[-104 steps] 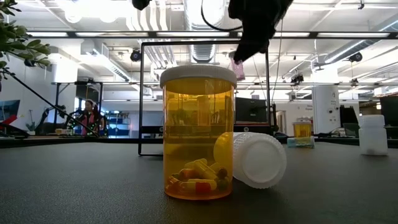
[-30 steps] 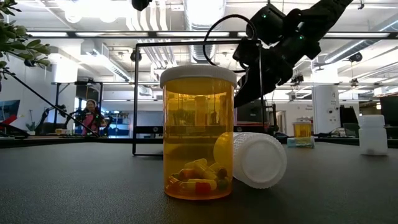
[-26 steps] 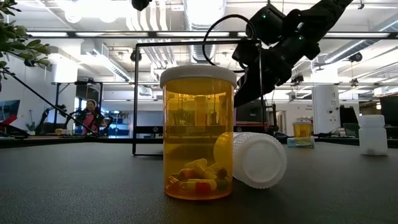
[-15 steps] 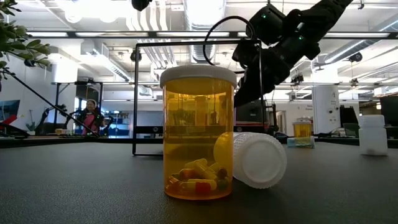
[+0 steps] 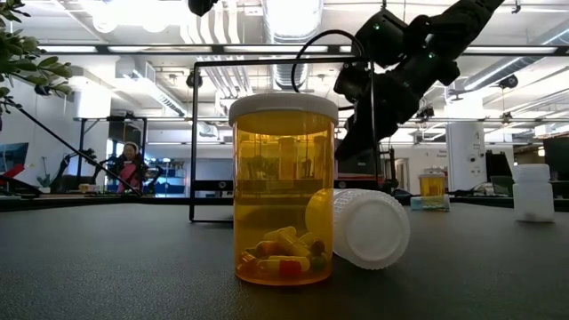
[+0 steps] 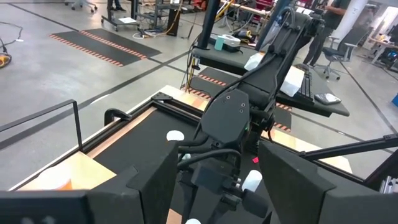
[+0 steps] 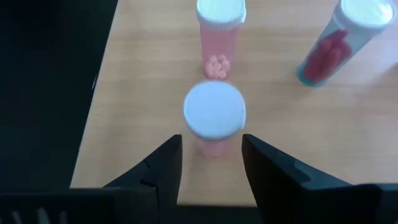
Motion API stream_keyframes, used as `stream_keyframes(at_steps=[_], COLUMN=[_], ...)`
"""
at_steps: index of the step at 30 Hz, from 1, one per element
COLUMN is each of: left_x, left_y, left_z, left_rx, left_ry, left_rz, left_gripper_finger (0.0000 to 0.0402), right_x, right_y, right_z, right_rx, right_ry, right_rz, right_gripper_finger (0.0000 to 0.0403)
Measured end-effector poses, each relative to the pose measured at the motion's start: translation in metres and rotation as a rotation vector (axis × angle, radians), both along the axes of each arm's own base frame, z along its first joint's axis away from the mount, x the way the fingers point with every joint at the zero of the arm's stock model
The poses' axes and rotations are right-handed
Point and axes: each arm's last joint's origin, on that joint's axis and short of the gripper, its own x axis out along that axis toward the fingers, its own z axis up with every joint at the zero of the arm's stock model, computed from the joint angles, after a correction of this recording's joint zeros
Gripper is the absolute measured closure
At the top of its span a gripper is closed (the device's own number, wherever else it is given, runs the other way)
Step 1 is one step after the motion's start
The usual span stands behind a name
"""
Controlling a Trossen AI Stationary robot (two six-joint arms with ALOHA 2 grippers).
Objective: Pick and place medicine bottles onto shelf by color
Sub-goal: Put the top pink pill bottle on the shelf aligned with the other pink pill bottle, then put the top white pill bottle on the shelf aligned with the other white pill bottle
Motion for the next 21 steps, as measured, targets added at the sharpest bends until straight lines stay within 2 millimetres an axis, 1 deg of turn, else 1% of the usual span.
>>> stream_keyframes(at_steps=[6, 15, 18, 21], left_x=[0.000, 0.000, 0.000, 0.000], left_y=[0.000, 0.000, 0.000, 0.000], left_z=[0.000, 0.000, 0.001, 0.001], left_rx=[0.000, 0.000, -0.001, -0.001], left_ry=[0.000, -0.003, -0.006, -0.006], left_rz=[0.000, 0.000, 0.000, 0.000], left_gripper_finger=[0.0194, 0.0194, 0.0194, 0.0194], right_x=[-0.011, -0.044, -0.057, -0.070], right_y=[0.002, 0.008, 0.009, 0.009], right_z=[0.015, 0.044, 0.052, 0.056], right_rx=[0.005, 0.025, 0.032, 0.016], right_ry=[0.066, 0.128, 0.156, 0.213], right_rz=[0.009, -0.007, -0.042, -0.132], right_gripper_finger=[0.0243, 0.0255, 0.0259, 0.0264])
